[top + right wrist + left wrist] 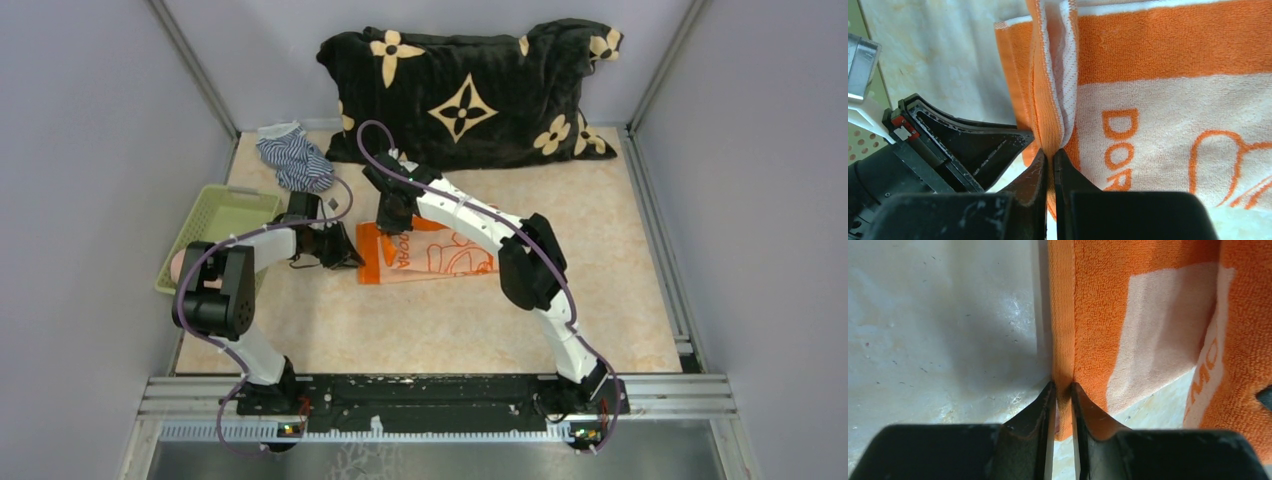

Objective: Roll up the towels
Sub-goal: Fold the towel at the center of the board.

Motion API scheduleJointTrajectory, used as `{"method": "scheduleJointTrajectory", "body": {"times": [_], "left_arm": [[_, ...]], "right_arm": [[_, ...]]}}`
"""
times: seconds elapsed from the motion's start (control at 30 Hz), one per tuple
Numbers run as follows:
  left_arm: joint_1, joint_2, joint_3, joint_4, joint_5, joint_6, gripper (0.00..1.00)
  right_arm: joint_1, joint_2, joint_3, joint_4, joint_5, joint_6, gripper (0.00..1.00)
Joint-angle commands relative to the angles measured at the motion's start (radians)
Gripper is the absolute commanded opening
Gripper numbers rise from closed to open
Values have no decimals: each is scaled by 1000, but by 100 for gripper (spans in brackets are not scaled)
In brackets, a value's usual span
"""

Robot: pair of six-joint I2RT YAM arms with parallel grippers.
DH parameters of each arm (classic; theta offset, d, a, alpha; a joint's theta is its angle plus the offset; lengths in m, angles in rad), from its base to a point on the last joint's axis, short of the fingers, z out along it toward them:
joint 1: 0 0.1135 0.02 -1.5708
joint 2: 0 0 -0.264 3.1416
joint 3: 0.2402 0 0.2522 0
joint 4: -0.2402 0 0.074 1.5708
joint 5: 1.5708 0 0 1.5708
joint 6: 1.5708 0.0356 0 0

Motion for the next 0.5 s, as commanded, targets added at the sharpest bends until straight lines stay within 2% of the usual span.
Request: {"method": "scheduleJointTrajectory", "body": {"times": [0.0,0.17,0.47], "left_arm": [[-9,12,-7,-5,1,14,23],[-11,13,-4,-7,1,15,22],[-14,10,-3,-11,-3,19,22]], "right_arm": [[16,16,-10,92,-30,38,0],[18,23,-80,171,-111,61,0],[26,52,-113,270,-152,66,0]]}}
